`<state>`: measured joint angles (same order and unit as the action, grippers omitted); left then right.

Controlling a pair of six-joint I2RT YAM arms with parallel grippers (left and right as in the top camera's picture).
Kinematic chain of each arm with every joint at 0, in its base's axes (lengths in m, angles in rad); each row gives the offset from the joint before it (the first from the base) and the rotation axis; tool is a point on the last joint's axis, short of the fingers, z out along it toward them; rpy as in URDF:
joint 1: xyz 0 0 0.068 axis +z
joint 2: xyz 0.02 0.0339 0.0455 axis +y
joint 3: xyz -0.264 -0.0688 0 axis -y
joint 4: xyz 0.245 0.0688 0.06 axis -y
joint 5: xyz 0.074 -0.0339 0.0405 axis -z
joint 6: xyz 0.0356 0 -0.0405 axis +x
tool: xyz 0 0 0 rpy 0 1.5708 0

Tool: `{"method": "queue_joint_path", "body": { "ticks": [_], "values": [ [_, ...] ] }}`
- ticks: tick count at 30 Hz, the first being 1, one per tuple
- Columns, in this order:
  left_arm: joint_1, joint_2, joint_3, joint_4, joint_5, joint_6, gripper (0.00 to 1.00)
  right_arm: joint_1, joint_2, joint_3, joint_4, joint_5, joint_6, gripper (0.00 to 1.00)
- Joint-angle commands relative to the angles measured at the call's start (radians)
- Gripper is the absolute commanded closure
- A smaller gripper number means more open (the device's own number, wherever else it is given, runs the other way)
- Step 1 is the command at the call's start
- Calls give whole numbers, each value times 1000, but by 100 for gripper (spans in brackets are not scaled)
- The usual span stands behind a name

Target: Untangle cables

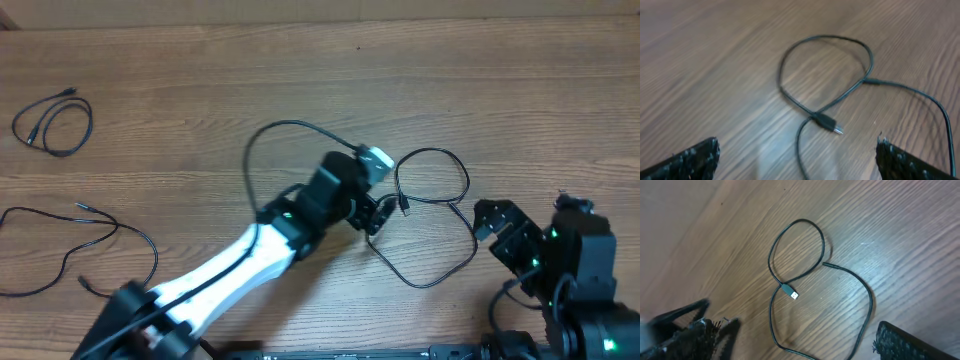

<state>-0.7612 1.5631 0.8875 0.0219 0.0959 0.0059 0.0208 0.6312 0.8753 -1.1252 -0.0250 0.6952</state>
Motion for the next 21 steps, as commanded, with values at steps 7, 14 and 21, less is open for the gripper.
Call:
{"method": "queue_joint_path", "body": {
  "ticks": [7,14,21],
  "values": [
    [-53,167,0,287,217,22,1,-3,-9,14,-11,24,15,0],
    [-53,203,0,298,215,-66,0,-3,-9,14,-11,24,15,0],
    [-53,203,0,307,216,-35,0,-3,-9,14,-11,24,15,0]
  ]
}}
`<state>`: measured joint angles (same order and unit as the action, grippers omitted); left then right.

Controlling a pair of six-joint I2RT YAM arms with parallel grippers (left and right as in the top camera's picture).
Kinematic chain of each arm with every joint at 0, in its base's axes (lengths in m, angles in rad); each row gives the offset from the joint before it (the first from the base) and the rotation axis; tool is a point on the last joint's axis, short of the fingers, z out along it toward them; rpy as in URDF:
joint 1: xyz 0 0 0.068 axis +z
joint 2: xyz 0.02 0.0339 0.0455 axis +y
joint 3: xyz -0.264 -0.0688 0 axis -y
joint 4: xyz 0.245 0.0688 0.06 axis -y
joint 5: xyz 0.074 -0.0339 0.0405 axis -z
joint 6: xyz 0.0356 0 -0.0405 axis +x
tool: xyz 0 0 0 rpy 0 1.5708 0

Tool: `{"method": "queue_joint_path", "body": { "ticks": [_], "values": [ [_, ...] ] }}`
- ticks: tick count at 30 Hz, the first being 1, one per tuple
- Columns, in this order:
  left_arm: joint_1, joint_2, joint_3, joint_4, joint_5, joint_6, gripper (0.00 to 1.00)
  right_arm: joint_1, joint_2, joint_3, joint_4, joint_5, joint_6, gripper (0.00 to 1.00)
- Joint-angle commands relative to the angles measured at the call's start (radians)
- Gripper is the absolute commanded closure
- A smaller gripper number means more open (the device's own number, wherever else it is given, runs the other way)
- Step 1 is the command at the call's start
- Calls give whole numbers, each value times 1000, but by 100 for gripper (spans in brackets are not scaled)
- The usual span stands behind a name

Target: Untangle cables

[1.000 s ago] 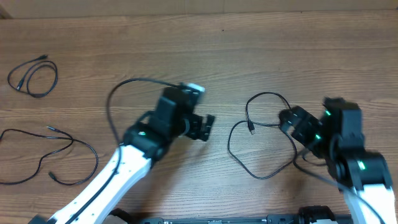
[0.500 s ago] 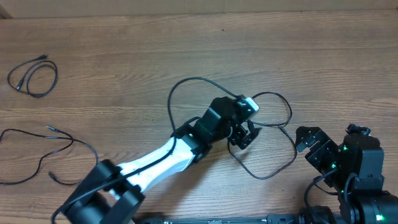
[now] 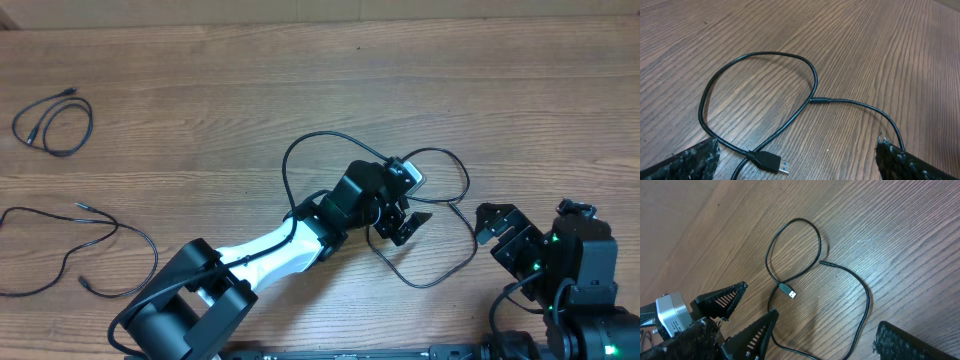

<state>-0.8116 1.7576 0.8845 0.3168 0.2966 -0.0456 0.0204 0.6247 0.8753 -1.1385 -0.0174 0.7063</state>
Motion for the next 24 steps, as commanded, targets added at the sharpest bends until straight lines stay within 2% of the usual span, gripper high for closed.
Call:
{"method": "queue_joint_path", "body": {
  "ticks": [1,10,16,20,21,24],
  "values": [
    [-3,8,3,17,16,21,0,-3,-3,14,3,16,4,0],
    [-24,18,22,53,16,23,1,-3,-3,14,3,16,4,0],
    [1,13,29,-75,-212,10,0,-3,-3,14,3,16,4,0],
    [50,-35,29,-135,-226,-98,1,-3,-3,14,3,18,0,0],
    [79,-77,29,-190,-226,-120,1,-3,-3,14,3,16,1,0],
    [116,-150,29,-291,-226,-120,0,-3,-3,14,4,16,1,0]
  ]
}}
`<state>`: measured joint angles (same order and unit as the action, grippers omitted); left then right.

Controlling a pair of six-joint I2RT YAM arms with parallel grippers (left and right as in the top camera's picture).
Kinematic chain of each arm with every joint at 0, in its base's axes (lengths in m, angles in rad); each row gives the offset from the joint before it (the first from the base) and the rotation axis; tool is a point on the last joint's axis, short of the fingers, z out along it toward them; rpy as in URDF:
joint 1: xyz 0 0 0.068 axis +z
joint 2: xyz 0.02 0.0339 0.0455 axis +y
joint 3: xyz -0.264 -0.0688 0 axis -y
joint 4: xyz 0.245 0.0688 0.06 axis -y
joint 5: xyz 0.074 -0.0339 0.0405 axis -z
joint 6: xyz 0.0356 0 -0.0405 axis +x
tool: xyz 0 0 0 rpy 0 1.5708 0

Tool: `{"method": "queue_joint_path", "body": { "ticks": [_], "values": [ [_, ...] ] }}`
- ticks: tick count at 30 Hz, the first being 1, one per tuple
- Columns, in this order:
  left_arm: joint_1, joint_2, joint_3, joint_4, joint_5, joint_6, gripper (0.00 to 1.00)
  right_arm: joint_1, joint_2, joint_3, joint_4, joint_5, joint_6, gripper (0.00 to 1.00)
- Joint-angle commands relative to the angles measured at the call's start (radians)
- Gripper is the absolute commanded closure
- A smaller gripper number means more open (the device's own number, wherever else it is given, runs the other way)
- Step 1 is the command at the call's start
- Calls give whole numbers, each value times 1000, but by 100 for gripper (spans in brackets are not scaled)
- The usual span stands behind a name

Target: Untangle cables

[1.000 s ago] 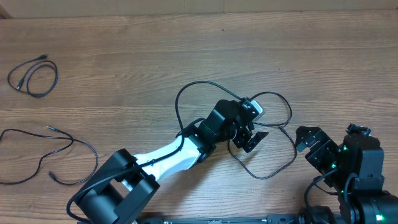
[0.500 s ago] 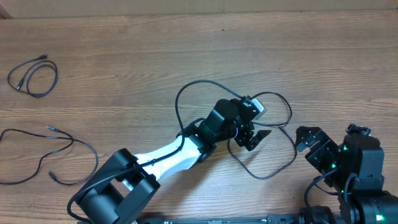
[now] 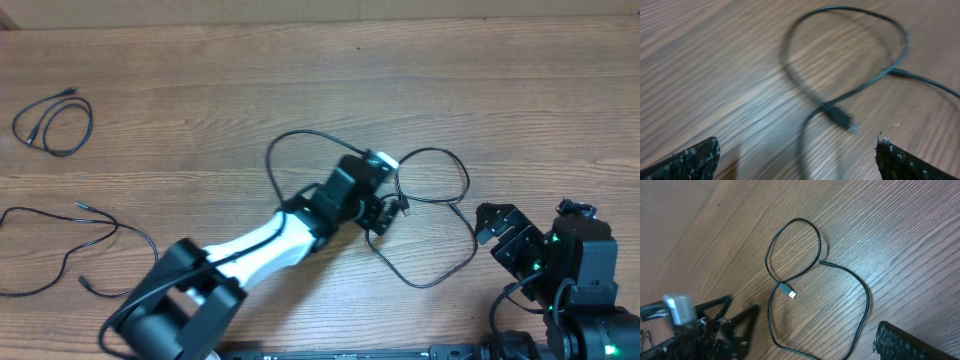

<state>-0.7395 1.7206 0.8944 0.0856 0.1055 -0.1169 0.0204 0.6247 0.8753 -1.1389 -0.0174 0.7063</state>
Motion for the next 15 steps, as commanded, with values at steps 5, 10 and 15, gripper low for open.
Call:
{"method": "queue_joint_path", "body": {
  "ticks": [5,10,15],
  "values": [
    [100,-225,19,-293,-38,-47,0,-3,-3,14,98,4,0,0],
    [107,-217,19,-379,-38,-47,0,-3,6,14,134,-18,41,0],
    [107,-215,19,-394,-38,-48,0,-3,72,14,-73,-36,289,0]
  ]
}}
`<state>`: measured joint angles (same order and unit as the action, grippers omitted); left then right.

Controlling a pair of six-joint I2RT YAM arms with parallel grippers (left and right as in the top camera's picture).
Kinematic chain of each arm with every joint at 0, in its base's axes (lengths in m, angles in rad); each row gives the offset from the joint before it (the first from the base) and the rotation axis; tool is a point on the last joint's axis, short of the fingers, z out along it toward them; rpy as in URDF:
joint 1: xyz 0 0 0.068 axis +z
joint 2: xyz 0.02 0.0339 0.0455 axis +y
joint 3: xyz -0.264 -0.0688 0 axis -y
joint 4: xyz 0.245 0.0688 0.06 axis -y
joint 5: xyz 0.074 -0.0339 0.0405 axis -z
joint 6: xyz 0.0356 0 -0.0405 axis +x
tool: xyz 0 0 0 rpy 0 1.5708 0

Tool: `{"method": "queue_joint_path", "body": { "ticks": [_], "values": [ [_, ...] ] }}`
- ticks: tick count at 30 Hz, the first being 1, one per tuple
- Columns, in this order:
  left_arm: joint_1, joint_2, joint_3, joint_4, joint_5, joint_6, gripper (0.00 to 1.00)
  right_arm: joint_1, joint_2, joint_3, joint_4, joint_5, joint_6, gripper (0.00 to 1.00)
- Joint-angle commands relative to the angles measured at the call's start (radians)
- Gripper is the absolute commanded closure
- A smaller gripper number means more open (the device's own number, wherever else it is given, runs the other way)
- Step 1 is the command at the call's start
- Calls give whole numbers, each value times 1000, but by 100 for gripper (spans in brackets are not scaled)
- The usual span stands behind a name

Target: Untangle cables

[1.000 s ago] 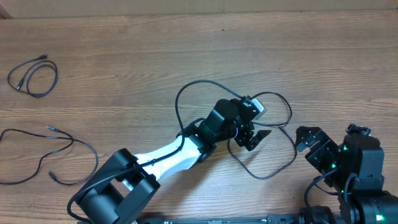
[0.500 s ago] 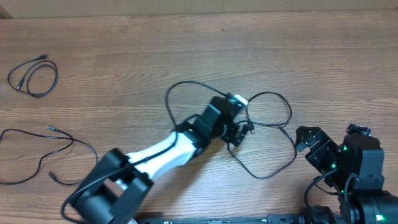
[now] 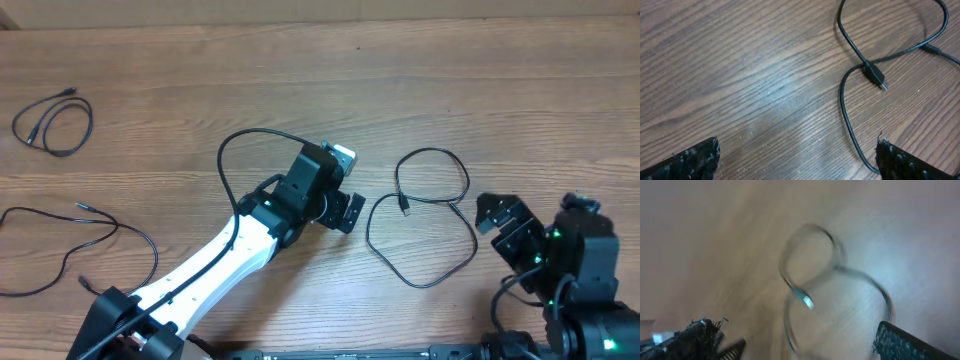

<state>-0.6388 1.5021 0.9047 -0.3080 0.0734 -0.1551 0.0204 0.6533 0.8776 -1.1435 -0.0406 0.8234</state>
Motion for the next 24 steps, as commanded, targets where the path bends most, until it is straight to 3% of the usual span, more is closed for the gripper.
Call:
{"method": "queue_joint_path", "body": {
  "ticks": [1,4,12,16,24],
  "values": [
    [6,3,9,0,-6,-9,0,-3,62,12,-102,-13,198,0],
    [6,3,9,-1,-6,-3,0,-3,144,6,-172,-13,248,0],
    [5,3,9,1,-6,-3,0,-2,487,-8,-155,-37,254,0],
    [5,3,9,1,-6,-3,1,25,677,-33,-86,-62,254,21],
    [5,3,9,-2,-6,-3,0,106,809,-120,89,-64,331,22]
  ]
}}
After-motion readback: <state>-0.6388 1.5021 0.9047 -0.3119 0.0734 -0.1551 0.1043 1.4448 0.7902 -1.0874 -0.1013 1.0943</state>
